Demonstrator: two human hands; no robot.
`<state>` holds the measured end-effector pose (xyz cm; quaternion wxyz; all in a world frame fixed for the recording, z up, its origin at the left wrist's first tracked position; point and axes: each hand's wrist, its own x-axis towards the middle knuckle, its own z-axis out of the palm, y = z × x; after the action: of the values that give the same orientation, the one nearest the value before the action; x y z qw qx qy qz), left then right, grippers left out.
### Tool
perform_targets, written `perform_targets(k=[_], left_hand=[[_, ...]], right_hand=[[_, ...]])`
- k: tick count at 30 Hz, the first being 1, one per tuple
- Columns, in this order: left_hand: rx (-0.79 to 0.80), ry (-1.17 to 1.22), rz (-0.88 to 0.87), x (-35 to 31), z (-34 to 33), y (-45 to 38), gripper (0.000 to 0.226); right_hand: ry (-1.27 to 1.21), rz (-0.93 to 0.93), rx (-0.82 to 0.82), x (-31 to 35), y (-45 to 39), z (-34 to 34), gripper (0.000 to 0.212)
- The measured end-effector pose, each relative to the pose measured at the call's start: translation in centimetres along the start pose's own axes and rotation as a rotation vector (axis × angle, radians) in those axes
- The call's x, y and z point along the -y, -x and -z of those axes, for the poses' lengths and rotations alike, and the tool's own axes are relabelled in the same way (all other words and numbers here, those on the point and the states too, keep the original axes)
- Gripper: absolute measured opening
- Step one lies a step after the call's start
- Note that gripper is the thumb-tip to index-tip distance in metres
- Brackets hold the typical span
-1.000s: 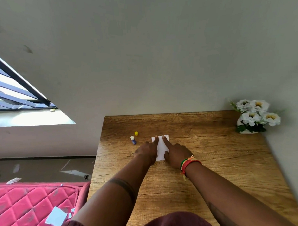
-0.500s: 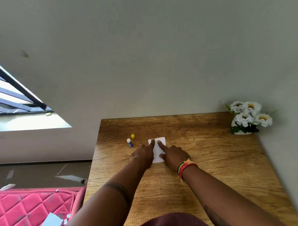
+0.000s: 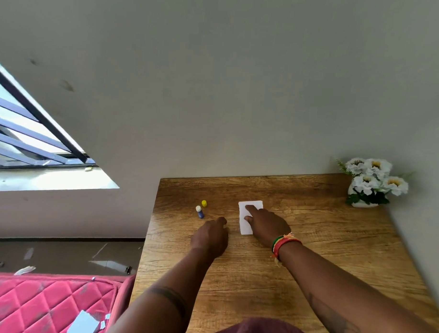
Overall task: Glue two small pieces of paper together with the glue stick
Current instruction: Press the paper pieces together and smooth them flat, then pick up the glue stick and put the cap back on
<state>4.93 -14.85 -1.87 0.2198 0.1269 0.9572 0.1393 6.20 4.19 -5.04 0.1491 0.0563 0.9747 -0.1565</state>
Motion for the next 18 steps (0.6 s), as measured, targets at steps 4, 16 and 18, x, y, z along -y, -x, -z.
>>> perform_targets(k=[4, 16, 18], left_hand=[[-0.125, 0.111, 0.093, 2.4, -0.1, 0.6, 0.025], [-0.312, 0.754, 0.357, 7.3, 0.3, -2.4, 0.053], [-0.301, 0.789, 0.342, 6.8, 0.0, -2.9, 0.048]], right_hand=[[-0.113, 0.077, -0.068, 3.5, -0.1, 0.1, 0.041], [-0.298, 0.161, -0.085, 8.9, -1.2, -0.5, 0.031], [-0.318, 0.157, -0.084, 8.8, -1.3, -0.5, 0.03]])
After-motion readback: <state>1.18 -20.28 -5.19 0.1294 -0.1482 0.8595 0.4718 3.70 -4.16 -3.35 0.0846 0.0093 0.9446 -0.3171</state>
